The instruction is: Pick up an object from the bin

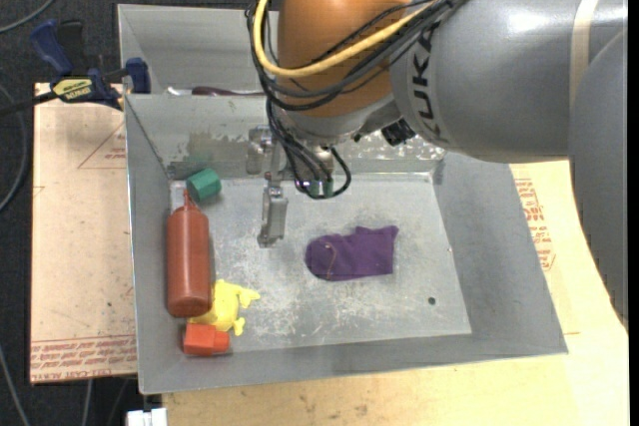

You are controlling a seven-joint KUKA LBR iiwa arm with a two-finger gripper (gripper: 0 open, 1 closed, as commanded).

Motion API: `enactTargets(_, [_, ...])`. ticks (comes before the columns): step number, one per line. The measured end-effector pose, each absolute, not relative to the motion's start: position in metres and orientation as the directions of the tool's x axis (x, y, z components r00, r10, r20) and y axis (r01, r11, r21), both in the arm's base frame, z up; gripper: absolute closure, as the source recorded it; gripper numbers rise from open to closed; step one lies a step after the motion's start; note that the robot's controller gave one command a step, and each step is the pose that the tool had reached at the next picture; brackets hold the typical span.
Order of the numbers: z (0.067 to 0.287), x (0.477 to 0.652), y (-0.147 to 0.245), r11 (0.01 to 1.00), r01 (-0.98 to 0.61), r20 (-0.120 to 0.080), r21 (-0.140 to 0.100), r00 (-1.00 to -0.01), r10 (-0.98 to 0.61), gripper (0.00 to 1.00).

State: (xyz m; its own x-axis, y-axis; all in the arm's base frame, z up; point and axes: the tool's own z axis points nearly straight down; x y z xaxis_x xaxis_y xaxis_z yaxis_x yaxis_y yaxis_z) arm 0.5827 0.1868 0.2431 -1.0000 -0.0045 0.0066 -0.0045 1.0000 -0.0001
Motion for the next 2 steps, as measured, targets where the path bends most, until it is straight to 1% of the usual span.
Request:
enactTargets(1, [0.248,0.584,0.186,1.000,-0.001,-0.001,0.001,-1.000,-0.001,0.00])
enactTargets(2, [0.233,0.565,0.167,0.998,-0.061,-0.008,0.005,-0.998,-0.061,0.00])
